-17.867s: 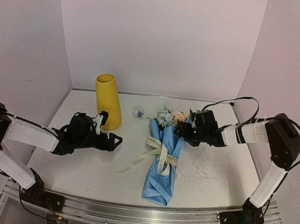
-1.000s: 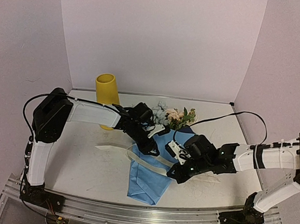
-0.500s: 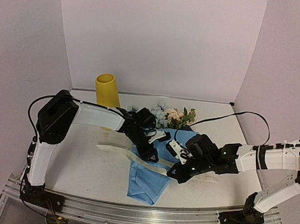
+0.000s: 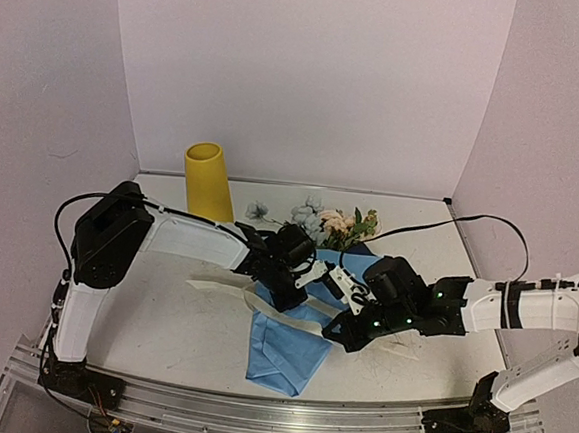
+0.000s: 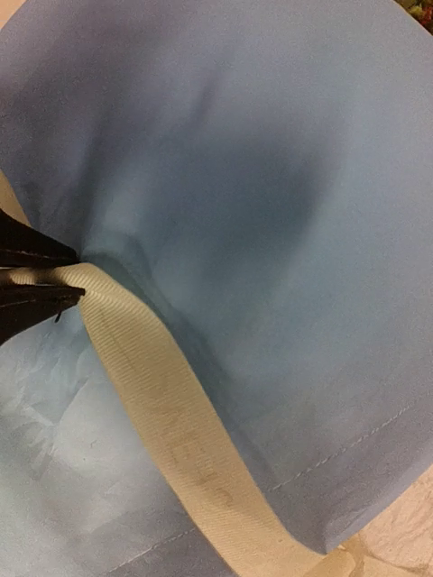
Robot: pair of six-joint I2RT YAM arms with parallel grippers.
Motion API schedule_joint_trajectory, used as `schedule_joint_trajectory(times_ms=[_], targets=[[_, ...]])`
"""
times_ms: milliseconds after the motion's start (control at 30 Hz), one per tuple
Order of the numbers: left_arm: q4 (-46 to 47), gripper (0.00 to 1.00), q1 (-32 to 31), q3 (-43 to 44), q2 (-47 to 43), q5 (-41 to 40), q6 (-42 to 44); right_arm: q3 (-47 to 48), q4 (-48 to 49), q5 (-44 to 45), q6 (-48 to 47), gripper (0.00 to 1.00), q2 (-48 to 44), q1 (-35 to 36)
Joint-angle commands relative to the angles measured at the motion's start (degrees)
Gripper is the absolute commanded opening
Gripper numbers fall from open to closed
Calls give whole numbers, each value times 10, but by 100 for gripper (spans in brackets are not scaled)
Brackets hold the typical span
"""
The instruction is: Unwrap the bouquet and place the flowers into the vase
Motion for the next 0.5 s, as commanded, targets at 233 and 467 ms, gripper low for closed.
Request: schedule_joint_trajectory(times_ms=[233,467], targets=[[89,0,6,-56,-115,-47,-61,-13,11,47,19,0,-35,3],[126,0,55,-134,-202,-64,-172,0,-20,248,130,0,-68,-9]])
